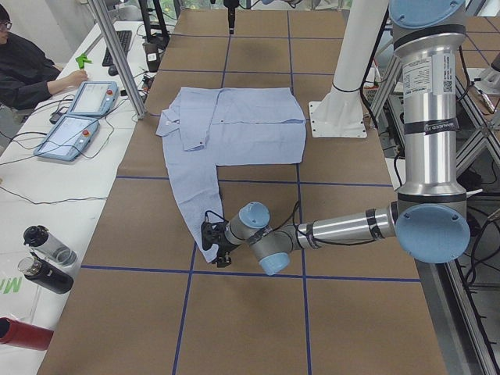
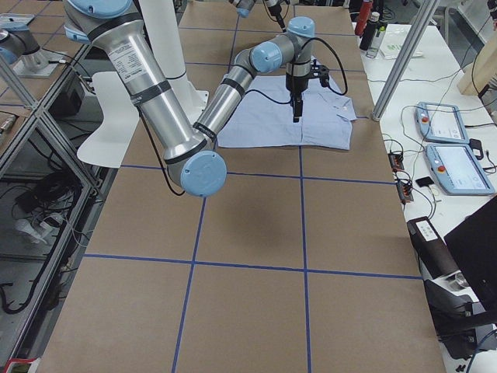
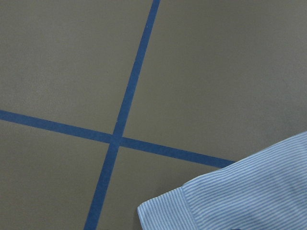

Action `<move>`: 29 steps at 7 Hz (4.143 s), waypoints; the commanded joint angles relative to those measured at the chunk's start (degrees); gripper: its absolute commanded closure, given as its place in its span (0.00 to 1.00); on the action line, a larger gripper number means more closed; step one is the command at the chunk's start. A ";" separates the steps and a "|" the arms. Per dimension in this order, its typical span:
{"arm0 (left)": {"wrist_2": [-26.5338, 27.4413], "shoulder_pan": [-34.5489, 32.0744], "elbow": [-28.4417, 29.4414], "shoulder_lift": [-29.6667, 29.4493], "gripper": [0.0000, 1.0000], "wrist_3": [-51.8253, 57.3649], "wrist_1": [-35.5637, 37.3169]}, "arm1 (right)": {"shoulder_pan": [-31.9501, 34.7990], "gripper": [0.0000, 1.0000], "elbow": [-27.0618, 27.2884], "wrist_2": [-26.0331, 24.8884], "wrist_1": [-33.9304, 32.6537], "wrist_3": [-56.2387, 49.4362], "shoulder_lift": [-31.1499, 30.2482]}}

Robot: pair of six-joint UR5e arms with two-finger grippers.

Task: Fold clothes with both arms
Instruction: 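Open the right gripper and withdraw it away from the shirt, then lower the left gripper onto the other sleeve cuff and grasp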

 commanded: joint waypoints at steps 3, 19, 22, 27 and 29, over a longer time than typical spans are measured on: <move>0.03 4.10 0.12 -0.09 0.31 -0.21 -0.34 | 0.41 0.00 -0.05 0.62 -0.10 0.69 -1.85; 0.21 3.40 0.03 1.50 0.52 0.32 -0.17 | 0.76 0.00 -0.40 0.97 0.43 1.31 -1.41; 0.21 3.40 -0.06 1.32 0.58 0.15 -0.08 | 0.59 0.00 -0.40 0.88 0.51 3.15 -1.41; 0.21 3.40 -0.15 0.88 0.67 -0.03 0.01 | 0.59 0.00 -0.66 0.88 0.51 3.15 -1.59; 0.30 3.40 -0.59 0.97 0.72 -0.21 0.01 | 0.59 0.00 -0.75 0.88 0.51 3.15 -1.59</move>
